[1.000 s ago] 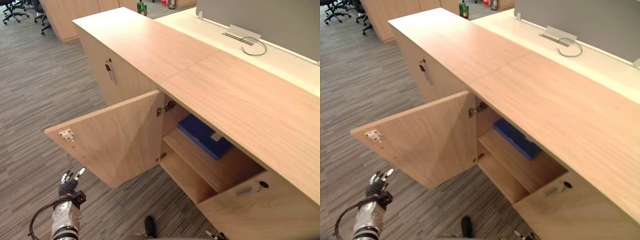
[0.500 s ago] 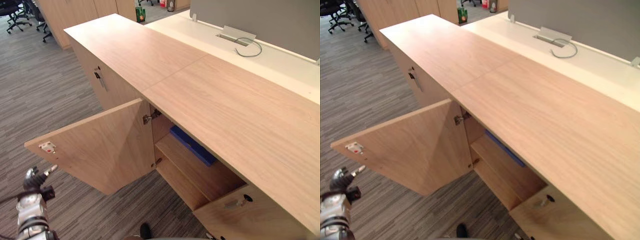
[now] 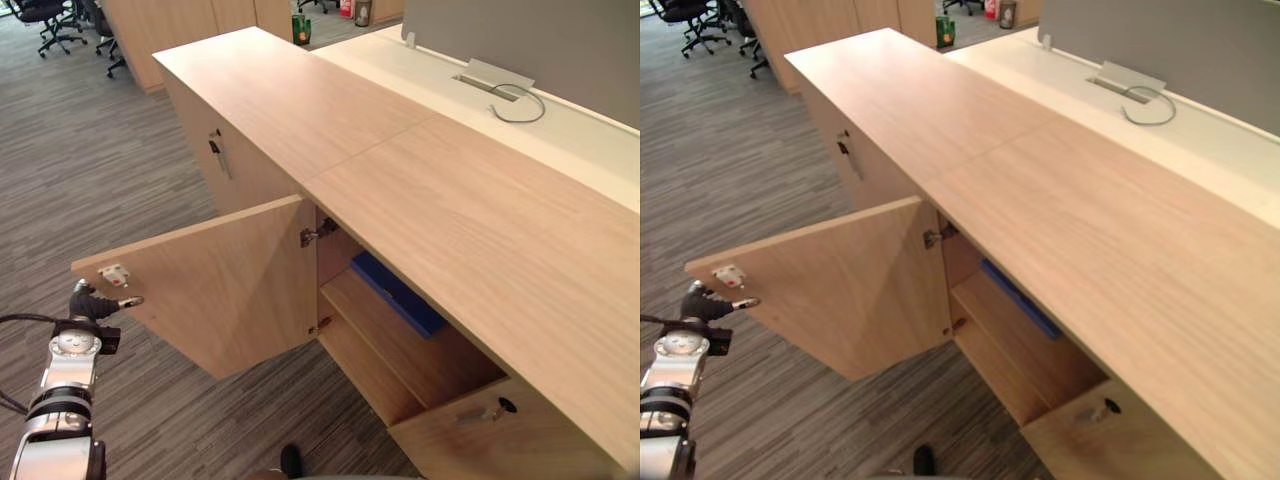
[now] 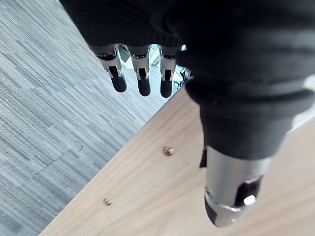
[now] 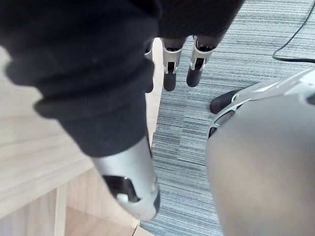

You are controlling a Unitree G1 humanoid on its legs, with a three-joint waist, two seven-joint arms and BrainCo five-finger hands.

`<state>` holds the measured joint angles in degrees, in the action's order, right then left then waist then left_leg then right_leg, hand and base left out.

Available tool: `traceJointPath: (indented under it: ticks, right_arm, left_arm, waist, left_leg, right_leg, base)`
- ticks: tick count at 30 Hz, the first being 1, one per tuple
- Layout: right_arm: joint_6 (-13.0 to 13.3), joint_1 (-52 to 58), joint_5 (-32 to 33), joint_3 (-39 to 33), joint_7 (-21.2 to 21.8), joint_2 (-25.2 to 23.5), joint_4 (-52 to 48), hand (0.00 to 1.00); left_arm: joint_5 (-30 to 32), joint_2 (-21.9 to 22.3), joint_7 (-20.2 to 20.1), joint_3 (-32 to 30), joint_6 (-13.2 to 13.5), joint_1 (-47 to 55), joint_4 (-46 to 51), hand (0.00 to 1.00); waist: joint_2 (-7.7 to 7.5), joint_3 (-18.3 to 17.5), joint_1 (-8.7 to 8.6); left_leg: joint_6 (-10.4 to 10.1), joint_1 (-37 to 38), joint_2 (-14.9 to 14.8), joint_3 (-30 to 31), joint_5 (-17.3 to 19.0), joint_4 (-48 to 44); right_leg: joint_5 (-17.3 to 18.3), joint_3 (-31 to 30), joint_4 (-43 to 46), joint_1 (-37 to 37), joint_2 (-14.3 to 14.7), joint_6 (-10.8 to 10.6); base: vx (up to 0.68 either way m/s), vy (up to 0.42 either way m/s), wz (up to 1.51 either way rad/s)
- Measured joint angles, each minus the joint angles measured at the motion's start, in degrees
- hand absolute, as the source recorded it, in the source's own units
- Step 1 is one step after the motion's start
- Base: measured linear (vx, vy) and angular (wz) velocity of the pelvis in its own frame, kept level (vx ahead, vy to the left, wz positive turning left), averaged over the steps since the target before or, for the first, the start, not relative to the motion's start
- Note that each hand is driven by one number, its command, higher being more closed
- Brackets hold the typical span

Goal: Walk over to the cabinet, pick up the folder, carry it to the office cabinet, place the folder inside the office cabinet, then close the office cabinet door

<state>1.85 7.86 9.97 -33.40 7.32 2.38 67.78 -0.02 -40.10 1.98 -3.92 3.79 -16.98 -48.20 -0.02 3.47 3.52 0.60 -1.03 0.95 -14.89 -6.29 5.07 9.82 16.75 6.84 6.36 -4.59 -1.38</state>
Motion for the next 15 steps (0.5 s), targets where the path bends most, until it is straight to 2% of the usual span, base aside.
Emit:
traceJointPath:
  ticks: [3, 5, 7, 8, 10, 11, 12, 13, 14, 15]
  right_arm:
    - [0.04, -1.02, -0.05, 3.83, -0.04, 0.81, 0.53, 0.00]
    - [0.07, -1.95, -0.06, 5.09, -0.10, 1.03, 0.57, 0.00]
    - [0.14, -2.53, -0.14, 6.57, -0.12, 1.44, 0.80, 0.00]
    - [0.35, -3.02, -0.22, 6.64, -0.14, 1.84, 1.88, 0.00]
    - [0.43, -3.13, -0.23, 7.12, -0.19, 2.26, 2.21, 0.00]
    - [0.43, -3.49, -0.24, 8.30, -0.23, 2.76, 2.25, 0.00]
    - [0.45, -3.75, -0.25, 8.54, -0.27, 2.82, 2.24, 0.00]
    - [0.67, -4.39, -0.26, 8.64, -0.30, 2.68, 2.91, 0.00]
    - [0.45, -4.85, -0.75, 8.80, -0.31, 3.17, 3.33, 0.00]
    - [0.49, -4.93, -1.21, 8.83, -0.39, 3.17, 3.25, 0.00]
  left_arm:
    - [-0.80, 1.02, -0.25, 4.39, -0.01, 5.16, 5.14, 0.00]
    - [-2.71, 1.38, -0.26, 7.36, -0.02, 8.69, 10.19, 0.00]
    - [-3.02, 1.37, -0.26, 12.83, -0.02, 14.19, 17.08, 0.00]
    - [-3.38, 1.57, -1.48, 17.76, -0.01, 18.33, 21.76, 0.00]
    - [-5.09, 2.20, -4.28, 22.51, 0.17, 22.69, 27.08, 0.00]
    - [-8.37, 4.11, -7.97, 26.27, 0.62, 25.13, 31.45, 0.00]
    - [-9.69, 5.57, -9.28, 27.89, 0.73, 26.34, 32.67, 0.00]
    - [-11.99, 8.31, -12.97, 32.58, 1.16, 27.82, 34.38, 0.00]
    - [-14.61, 10.93, -16.76, 37.55, 1.32, 29.38, 36.98, 0.00]
    - [-15.60, 12.35, -18.38, 39.67, 1.39, 29.69, 38.40, 0.00]
  waist:
    - [0.00, 0.01, 0.07]
    - [0.03, 0.01, 0.15]
    - [0.17, 0.01, 0.41]
    - [0.55, -0.07, 0.73]
    - [1.45, -0.41, 0.83]
    - [2.26, -0.89, 0.70]
    - [2.09, -1.12, 0.46]
    - [1.58, -1.18, 0.47]
    - [3.50, -2.07, 0.18]
    - [3.17, -2.15, -0.30]
  left_leg:
    - [0.55, -0.75, 0.75, 0.79, -0.69, 0.24]
    - [0.39, -1.72, 1.39, 1.64, -0.88, 0.27]
    - [0.50, -2.25, 2.52, 2.62, -1.19, 0.29]
    - [0.76, -2.26, 3.44, 3.04, -1.01, 0.30]
    - [0.75, -2.75, 4.13, 3.28, -1.00, 0.30]
    - [0.11, -3.96, 4.74, 3.30, -0.55, 0.28]
    - [-2.03, -4.75, 5.34, 2.95, 1.14, 0.21]
    - [4.89, -6.94, 5.62, 3.36, -0.71, -5.49]
    - [4.45, -4.73, 4.89, 4.18, -0.33, -2.08]
    - [4.11, -4.17, 5.08, 4.03, -0.46, -0.46]
  right_leg:
    - [-0.05, 0.05, 0.09, -0.60, -0.75, -0.23]
    - [0.11, 0.11, 0.23, -1.22, -1.30, -0.85]
    - [0.80, 0.15, 0.87, -1.52, -2.34, -2.16]
    - [1.44, 0.30, 1.94, -1.64, -3.29, -3.22]
    - [1.91, 0.51, 2.97, -2.32, -4.00, -4.28]
    - [1.99, 0.60, 3.64, -3.71, -4.65, -4.49]
    - [1.94, 0.50, 3.45, -4.57, -5.46, -4.57]
    - [1.61, -0.01, 4.49, -6.55, -7.45, -4.89]
    - [0.80, -0.30, 4.38, -6.86, -6.78, -5.39]
    - [0.51, -0.60, 3.72, -6.95, -6.98, -4.96]
  base:
    - [-0.11, 0.056, 0.14]
    - [-0.13, 0.074, 0.26]
    - [-0.13, 0.103, 0.36]
    - [-0.13, 0.130, 0.36]
    - [-0.12, 0.121, 0.34]
    - [-0.11, 0.112, 0.28]
    - [-0.13, 0.172, 0.14]
    - [-0.02, 0.099, -0.17]
    - [0.00, 0.104, -0.27]
    - [0.00, 0.125, -0.39]
